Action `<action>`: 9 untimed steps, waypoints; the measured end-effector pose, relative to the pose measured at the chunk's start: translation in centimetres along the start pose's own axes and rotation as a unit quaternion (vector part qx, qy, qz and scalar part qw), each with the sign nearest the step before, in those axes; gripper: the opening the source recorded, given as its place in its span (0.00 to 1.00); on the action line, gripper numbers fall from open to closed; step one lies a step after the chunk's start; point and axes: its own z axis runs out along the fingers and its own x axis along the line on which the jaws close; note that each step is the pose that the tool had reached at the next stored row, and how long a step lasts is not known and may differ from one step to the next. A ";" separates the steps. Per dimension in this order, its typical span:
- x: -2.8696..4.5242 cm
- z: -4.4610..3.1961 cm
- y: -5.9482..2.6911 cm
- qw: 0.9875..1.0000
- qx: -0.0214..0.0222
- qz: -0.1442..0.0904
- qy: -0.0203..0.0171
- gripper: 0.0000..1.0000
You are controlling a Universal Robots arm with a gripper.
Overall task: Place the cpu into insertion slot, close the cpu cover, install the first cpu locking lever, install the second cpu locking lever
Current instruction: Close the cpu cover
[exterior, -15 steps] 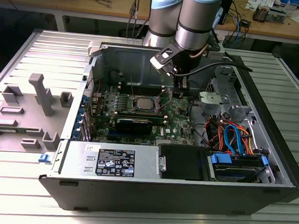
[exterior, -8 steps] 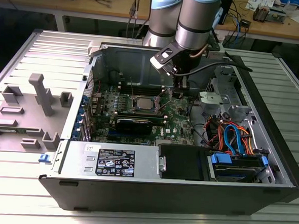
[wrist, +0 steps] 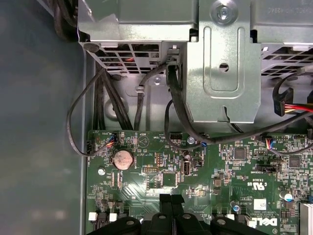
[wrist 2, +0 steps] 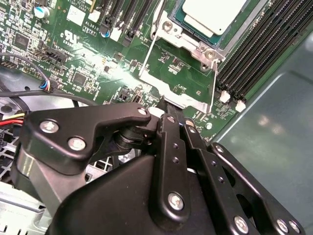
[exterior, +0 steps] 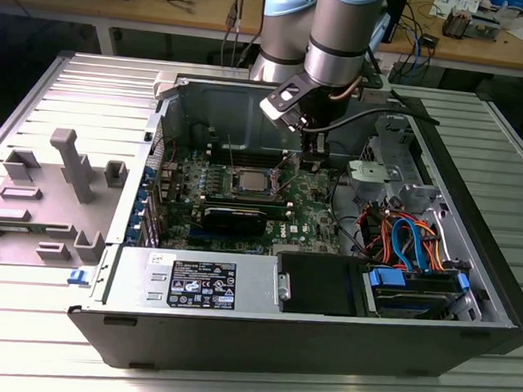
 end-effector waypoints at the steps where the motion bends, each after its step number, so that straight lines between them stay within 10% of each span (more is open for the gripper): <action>1: 0.00 0.00 -0.07 1.000 0.000 0.000 0.000 0.11; 9: 0.01 0.00 -0.62 1.000 0.000 0.000 0.000 0.11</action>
